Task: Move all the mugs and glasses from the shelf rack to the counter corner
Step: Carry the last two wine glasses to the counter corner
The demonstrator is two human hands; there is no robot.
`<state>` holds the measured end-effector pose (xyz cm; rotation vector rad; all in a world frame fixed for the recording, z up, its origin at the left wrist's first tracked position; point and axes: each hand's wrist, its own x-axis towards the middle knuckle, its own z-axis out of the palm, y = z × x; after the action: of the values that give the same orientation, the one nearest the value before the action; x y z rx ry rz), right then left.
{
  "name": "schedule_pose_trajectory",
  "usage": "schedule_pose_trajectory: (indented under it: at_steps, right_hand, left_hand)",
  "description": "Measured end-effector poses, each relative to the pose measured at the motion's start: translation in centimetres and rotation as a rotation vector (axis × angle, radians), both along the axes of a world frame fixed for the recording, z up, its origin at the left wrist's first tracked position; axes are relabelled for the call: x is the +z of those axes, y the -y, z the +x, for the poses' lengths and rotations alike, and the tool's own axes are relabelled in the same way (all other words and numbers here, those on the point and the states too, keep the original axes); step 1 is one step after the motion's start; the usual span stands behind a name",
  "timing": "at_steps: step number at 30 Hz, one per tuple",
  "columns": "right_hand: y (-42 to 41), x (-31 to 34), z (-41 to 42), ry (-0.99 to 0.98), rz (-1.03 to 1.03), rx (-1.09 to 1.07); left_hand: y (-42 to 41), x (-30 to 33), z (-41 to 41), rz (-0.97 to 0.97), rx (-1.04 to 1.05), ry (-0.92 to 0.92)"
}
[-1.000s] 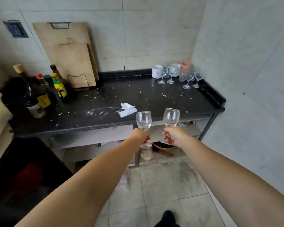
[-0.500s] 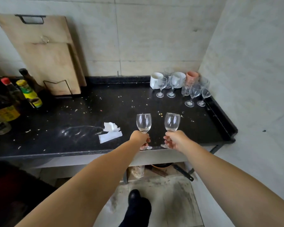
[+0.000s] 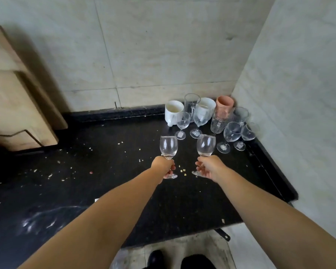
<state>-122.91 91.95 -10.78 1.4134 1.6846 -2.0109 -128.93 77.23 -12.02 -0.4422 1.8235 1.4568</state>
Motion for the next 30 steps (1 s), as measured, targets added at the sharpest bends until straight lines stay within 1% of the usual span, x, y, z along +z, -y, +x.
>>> schedule_pose_trajectory:
  at_steps: [3, 6, 10, 15, 17, 21, 25, 30]
  right_hand:
    - [-2.0, -1.0, -2.4, 0.004, -0.017, 0.014]
    - [-4.6, -2.1, -5.4, 0.031, -0.015, 0.089]
    - [-5.9, -3.7, -7.3, 0.019, -0.031, 0.094]
    - [-8.7, -6.5, -10.2, -0.076, 0.018, 0.133]
    - [-9.4, -7.5, -10.4, -0.111, 0.077, 0.179]
    - [-9.7, -8.5, -9.8, -0.181, 0.198, 0.250]
    - [-9.3, -9.4, -8.4, -0.242, 0.223, 0.238]
    - [-9.0, -10.3, -7.5, -0.252, 0.202, 0.188]
  left_hand:
    - [-1.9, -1.0, -1.6, -0.015, -0.014, -0.001]
    - [-4.4, -2.0, -3.5, -0.011, 0.024, -0.008]
    - [-5.6, -3.2, -4.8, -0.090, 0.029, -0.079]
    - [-8.4, -4.9, -6.4, -0.073, 0.193, -0.108]
    - [-9.1, -5.7, -6.5, -0.088, 0.215, -0.140]
    - [-9.9, -6.8, -6.0, -0.131, 0.188, -0.189]
    - [-10.5, -7.6, -5.4, -0.123, 0.193, -0.219]
    - [-10.8, -8.1, -4.4, -0.103, 0.178, -0.238]
